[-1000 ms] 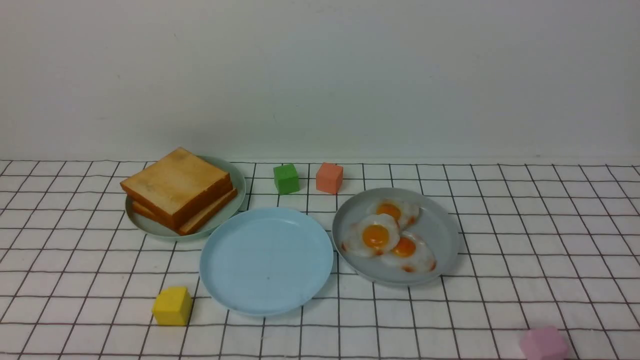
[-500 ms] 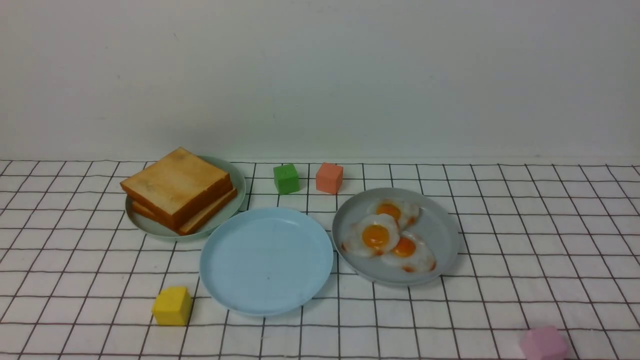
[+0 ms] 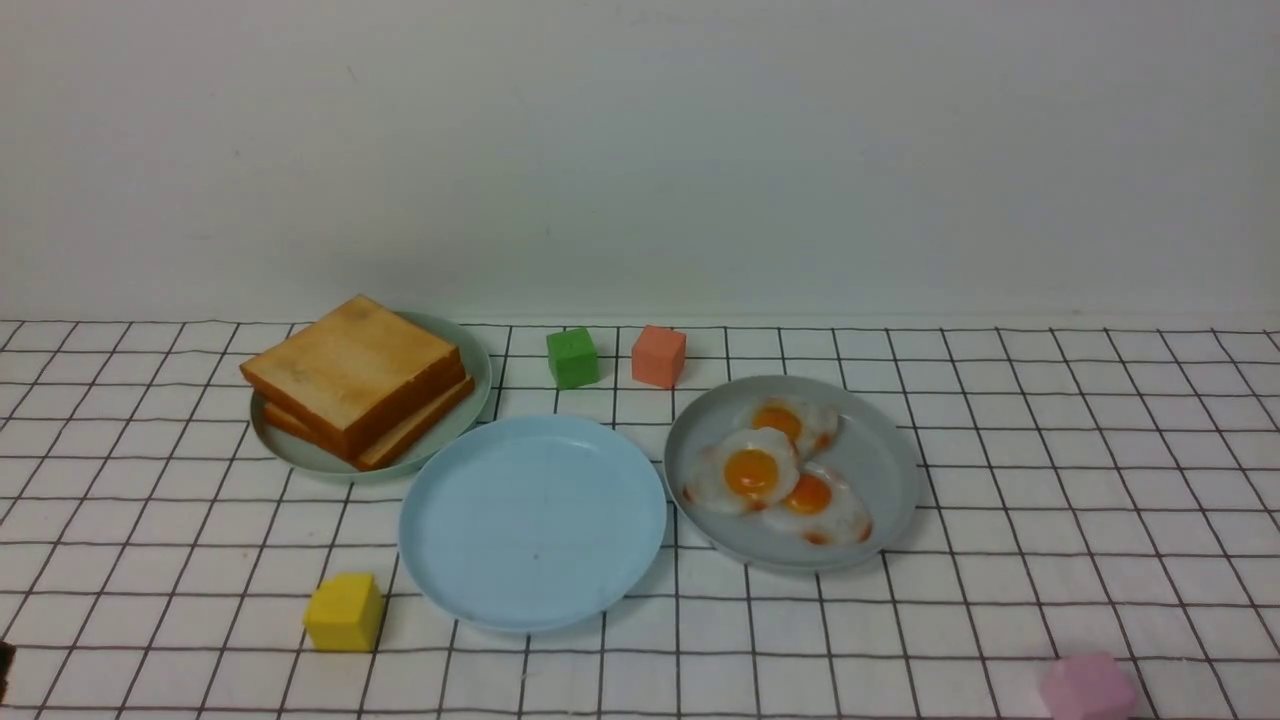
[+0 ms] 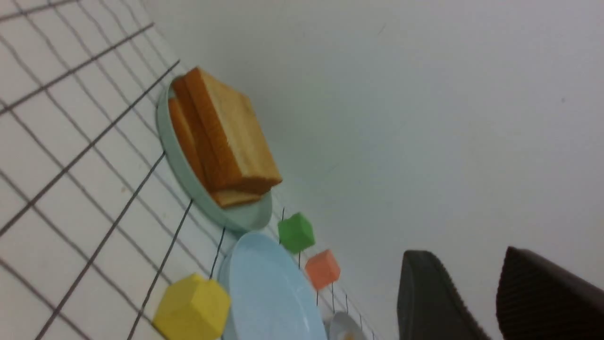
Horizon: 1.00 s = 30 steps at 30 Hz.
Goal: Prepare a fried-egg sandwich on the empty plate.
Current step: Use the left arm to grab a slice of bread
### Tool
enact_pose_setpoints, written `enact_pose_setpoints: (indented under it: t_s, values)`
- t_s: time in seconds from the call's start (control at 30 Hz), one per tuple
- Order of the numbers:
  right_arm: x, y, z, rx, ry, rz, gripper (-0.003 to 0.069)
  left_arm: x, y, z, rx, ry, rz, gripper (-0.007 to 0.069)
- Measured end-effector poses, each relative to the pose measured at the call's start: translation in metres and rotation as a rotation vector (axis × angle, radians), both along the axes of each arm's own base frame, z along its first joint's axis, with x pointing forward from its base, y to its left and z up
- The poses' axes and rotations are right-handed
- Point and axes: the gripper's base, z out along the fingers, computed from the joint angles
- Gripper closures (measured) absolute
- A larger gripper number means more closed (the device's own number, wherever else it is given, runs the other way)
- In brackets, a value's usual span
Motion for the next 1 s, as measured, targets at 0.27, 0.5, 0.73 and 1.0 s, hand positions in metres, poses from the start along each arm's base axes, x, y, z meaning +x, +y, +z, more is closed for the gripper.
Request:
enact_pose_setpoints:
  t_s: [0.27, 0.5, 0.73, 1.0]
  values:
    - [0.000, 0.000, 0.000, 0.000, 0.000, 0.000, 0.0421, -0.002, -0.003, 0.011, 0.049, -0.002, -0.029, 0.0579]
    - [0.000, 0.000, 0.000, 0.000, 0.000, 0.000, 0.0421, 0.015, -0.018, 0.067, 0.448, 0.161, -0.213, 0.0638]
    - [0.000, 0.000, 0.000, 0.000, 0.000, 0.000, 0.0421, 0.068, -0.040, 0.098, 0.711, 0.495, -0.638, 0.0638]
    - [0.001, 0.003, 0.002, 0.173, -0.022, -0.011, 0.0421, 0.110, -0.061, 0.102, 0.792, 0.582, -0.819, 0.0638]
